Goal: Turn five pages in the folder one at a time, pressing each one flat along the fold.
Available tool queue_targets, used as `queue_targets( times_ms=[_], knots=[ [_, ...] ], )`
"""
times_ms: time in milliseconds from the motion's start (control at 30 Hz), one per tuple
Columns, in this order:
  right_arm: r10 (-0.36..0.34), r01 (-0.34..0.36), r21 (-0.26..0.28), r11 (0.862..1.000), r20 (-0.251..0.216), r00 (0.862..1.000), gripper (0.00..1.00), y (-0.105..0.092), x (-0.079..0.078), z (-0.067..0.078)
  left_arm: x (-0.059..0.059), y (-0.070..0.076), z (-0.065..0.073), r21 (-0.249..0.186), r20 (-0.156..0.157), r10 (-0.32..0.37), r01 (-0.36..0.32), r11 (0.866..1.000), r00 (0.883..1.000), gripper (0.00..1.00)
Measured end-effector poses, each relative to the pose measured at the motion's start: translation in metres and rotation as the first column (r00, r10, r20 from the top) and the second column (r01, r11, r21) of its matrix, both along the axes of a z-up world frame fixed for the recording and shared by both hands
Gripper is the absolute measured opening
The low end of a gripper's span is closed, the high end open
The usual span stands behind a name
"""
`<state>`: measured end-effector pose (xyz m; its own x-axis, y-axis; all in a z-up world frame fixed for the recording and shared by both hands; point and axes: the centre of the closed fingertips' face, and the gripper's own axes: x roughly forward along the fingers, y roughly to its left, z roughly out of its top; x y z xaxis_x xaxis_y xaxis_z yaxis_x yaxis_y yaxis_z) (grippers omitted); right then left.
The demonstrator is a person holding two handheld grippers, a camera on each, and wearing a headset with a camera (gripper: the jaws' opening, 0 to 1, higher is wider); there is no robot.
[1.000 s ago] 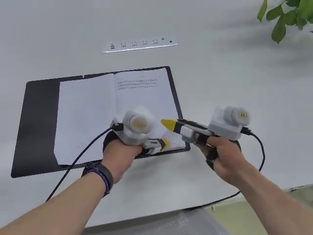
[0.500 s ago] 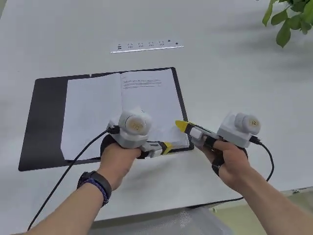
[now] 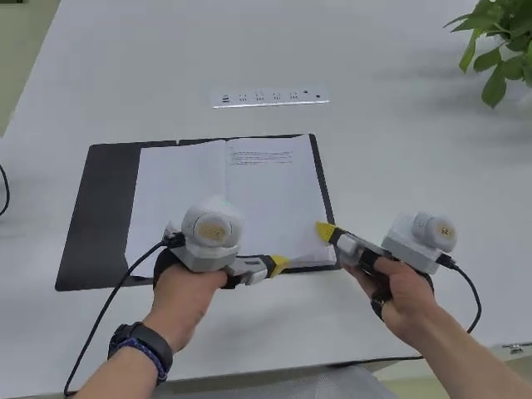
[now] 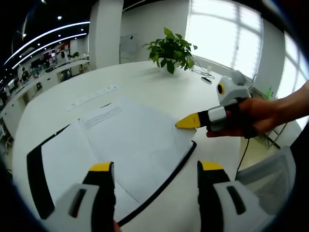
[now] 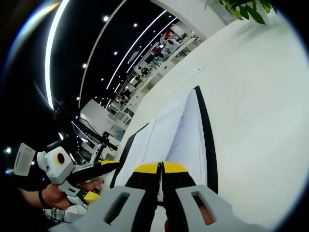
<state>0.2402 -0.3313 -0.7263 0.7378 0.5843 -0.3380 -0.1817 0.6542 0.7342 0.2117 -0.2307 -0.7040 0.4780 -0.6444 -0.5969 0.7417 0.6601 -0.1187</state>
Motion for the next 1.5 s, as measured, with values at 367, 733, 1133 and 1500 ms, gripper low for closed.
queue_targets(
  times_ms=[367, 733, 1133, 1500],
  knots=[
    [-0.004, 0.004, -0.002, 1.0, 0.019, 1.0, 0.0, 0.01, 0.005, 0.018, 0.004, 0.03, 0.022, -0.019, 0.05, 0.057, -0.056, 0.998, 0.997, 0.7],
    [0.001, -0.001, -0.001, 1.0, 0.043, 0.999, 0.0, 0.031, 0.002, 0.026, -0.002, 0.057, 0.03, -0.041, 0.061, 0.097, -0.095, 0.995, 0.993, 0.71],
    [0.042, -0.043, 0.005, 0.999, 0.052, 0.998, 0.0, 0.065, 0.003, 0.03, -0.005, 0.086, 0.037, -0.05, 0.073, 0.131, -0.127, 0.991, 0.989, 0.71],
    [0.114, -0.114, 0.0, 0.993, 0.063, 0.992, 0.0, 0.104, 0.006, 0.035, -0.007, 0.119, 0.038, -0.05, 0.075, 0.183, -0.179, 0.982, 0.98, 0.71]
  ],
)
